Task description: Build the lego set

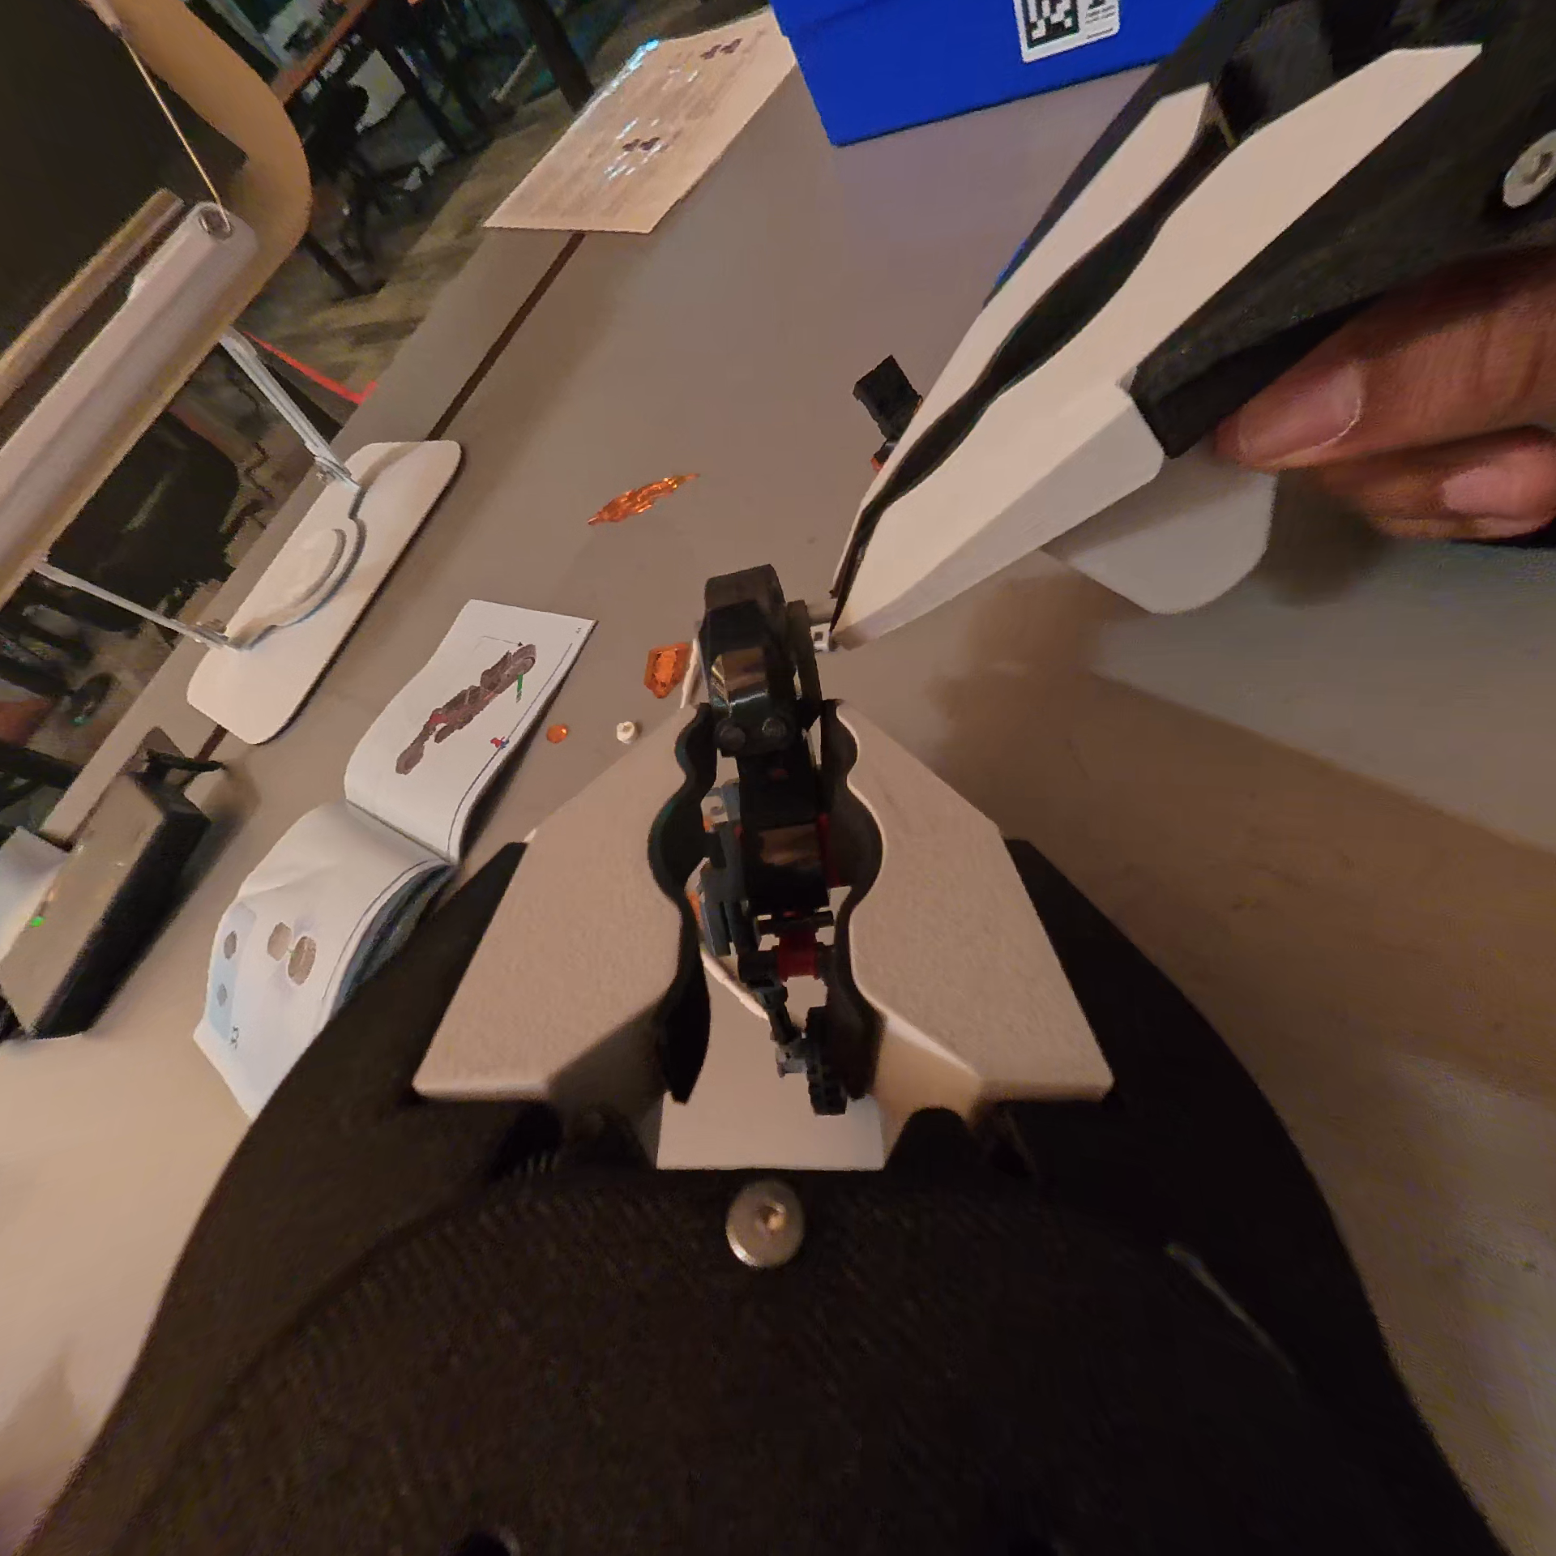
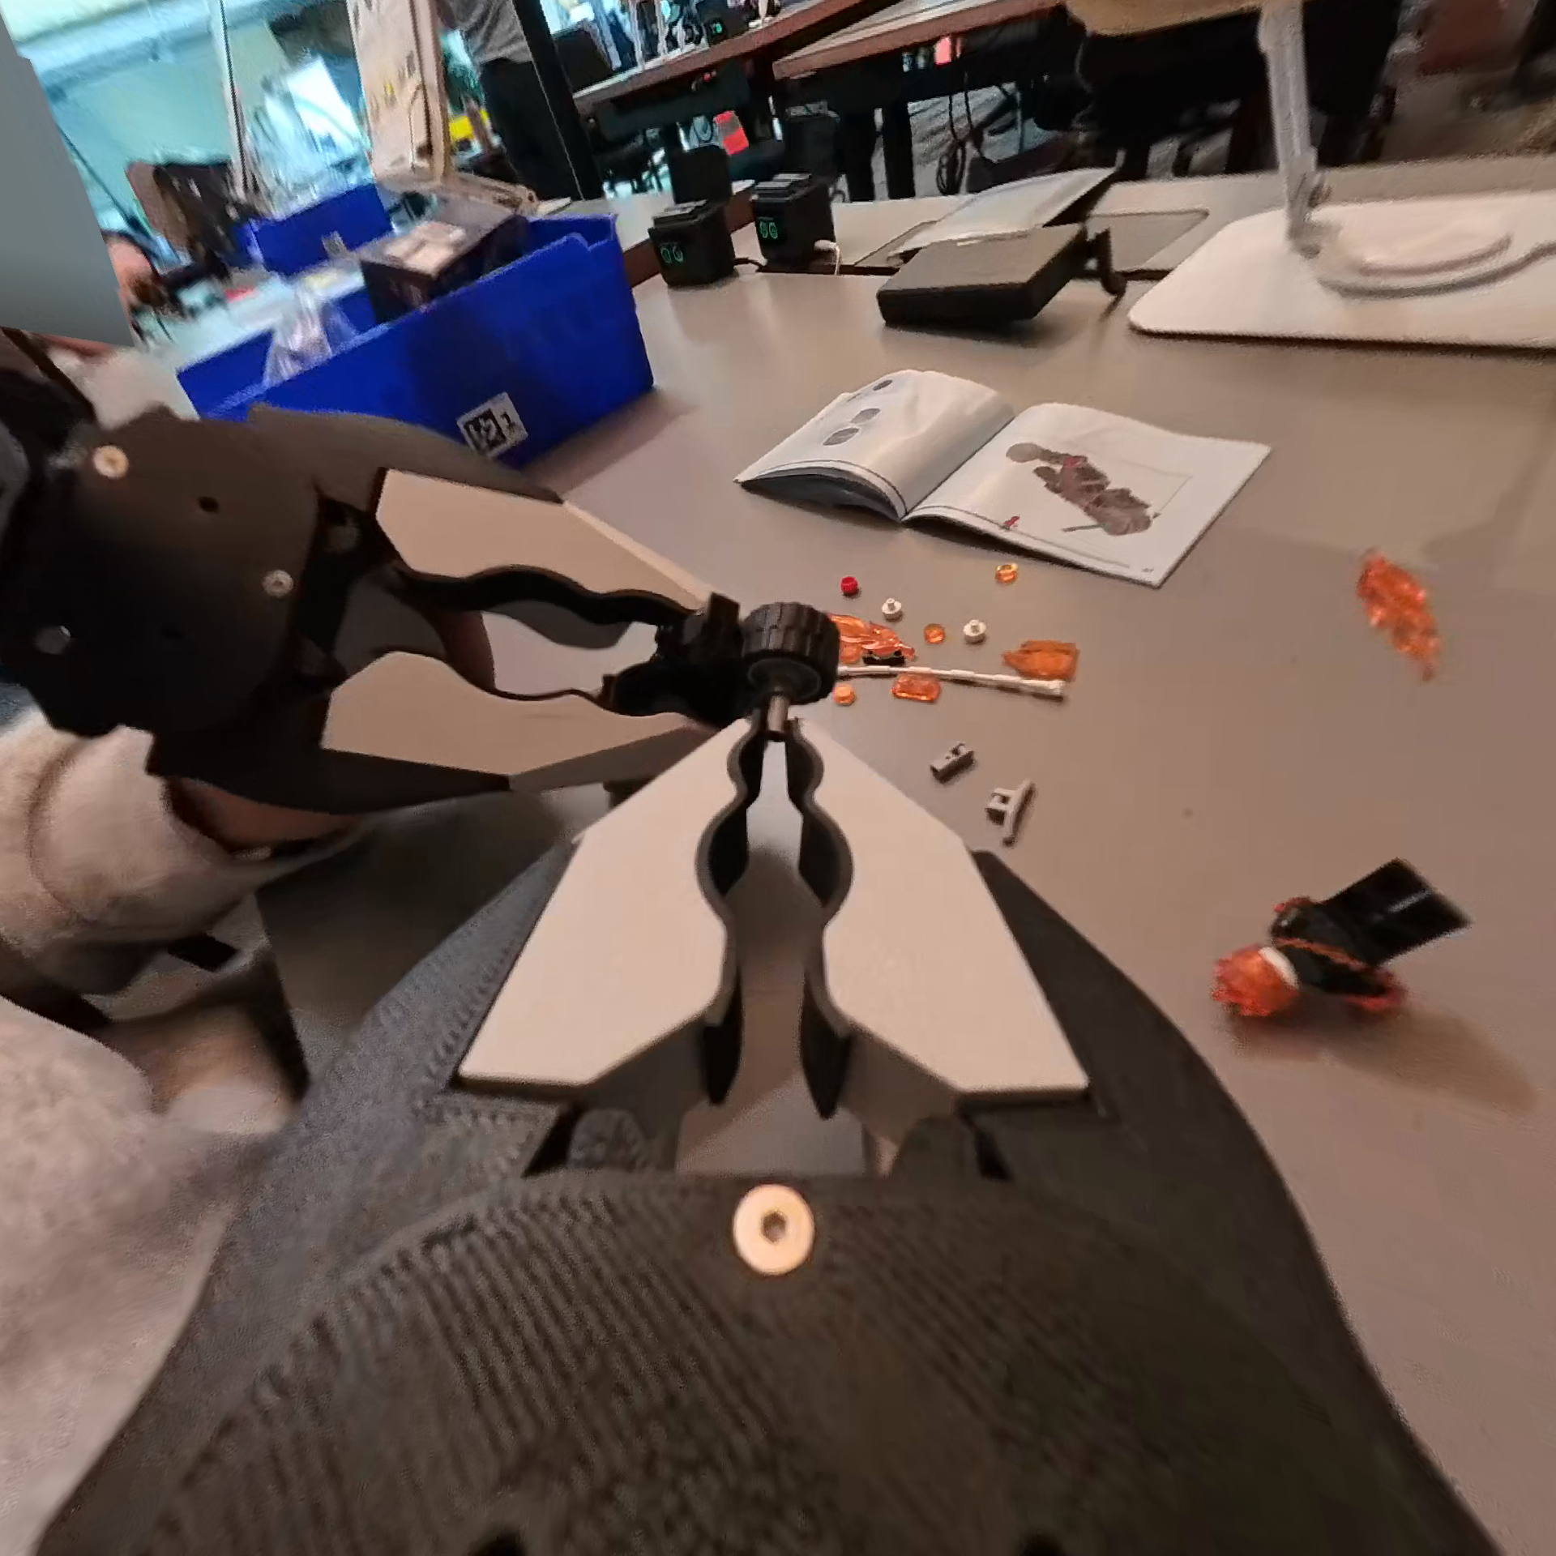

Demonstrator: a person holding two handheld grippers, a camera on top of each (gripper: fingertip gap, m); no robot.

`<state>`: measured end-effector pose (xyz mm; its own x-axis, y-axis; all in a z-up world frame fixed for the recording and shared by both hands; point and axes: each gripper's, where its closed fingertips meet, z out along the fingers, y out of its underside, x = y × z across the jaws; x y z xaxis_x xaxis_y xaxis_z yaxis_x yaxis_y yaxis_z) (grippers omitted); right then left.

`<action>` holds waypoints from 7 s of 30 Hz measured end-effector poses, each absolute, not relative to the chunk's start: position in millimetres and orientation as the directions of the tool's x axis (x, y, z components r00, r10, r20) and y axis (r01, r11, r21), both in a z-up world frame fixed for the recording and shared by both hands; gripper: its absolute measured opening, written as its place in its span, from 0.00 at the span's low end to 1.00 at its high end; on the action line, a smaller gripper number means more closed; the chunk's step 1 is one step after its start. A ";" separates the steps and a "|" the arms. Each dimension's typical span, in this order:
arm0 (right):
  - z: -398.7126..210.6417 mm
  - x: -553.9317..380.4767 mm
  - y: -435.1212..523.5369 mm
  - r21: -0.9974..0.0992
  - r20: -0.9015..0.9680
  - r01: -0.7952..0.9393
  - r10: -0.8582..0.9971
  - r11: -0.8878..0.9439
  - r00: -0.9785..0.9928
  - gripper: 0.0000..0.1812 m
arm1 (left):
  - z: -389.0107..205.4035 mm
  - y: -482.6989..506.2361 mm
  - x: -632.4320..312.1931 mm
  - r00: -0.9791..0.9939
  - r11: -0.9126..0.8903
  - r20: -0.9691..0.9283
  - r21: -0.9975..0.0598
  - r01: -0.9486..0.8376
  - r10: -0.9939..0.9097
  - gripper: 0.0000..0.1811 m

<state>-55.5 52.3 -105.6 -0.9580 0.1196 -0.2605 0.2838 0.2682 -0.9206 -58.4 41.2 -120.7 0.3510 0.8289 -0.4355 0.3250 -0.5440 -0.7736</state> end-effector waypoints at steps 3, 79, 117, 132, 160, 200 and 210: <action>-111.0 -55.5 54.1 -0.935 -0.069 0.103 0.113 0.339 -0.991 0.01 | -122.9 42.7 -58.2 0.363 -0.587 -0.478 -0.748 0.310 0.800 0.13; -140.3 6.7 98.9 -0.827 0.218 -0.414 -0.462 0.380 -0.860 0.14 | -149.0 102.6 -1.7 0.858 -0.719 -0.327 -0.692 0.068 0.396 0.12; -145.6 2.9 93.6 -0.813 0.239 -0.413 -0.413 0.410 -0.879 0.14 | -155.4 95.7 -2.3 0.865 -0.702 -0.248 -0.695 0.155 0.437 0.13; -140.2 2.8 92.6 -0.818 0.304 -0.460 -0.419 0.346 -0.855 0.14 | -152.8 96.4 -2.6 0.862 -0.694 -0.253 -0.705 0.148 0.440 0.12; -150.1 2.1 92.6 -0.812 0.172 -0.372 -0.424 0.450 -0.889 0.14 | -160.3 94.3 -2.8 0.869 -0.723 -0.255 -0.673 0.154 0.423 0.13; -153.4 3.7 90.4 -0.787 0.221 -0.405 -0.399 0.466 -0.890 0.16 | -165.8 94.3 -1.6 0.871 -0.750 -0.268 -0.643 0.157 0.412 0.13; -157.4 3.1 91.9 -0.776 0.183 -0.385 -0.406 0.499 -0.895 0.14 | -165.5 96.1 -0.5 0.870 -0.746 -0.264 -0.646 0.162 0.417 0.13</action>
<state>3.1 91.9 -157.4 -0.8952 -0.4061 0.1834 -0.3854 0.4989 -0.7762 -0.5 96.1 -165.5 0.8699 0.4170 -0.2636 0.1621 -0.7462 -0.6457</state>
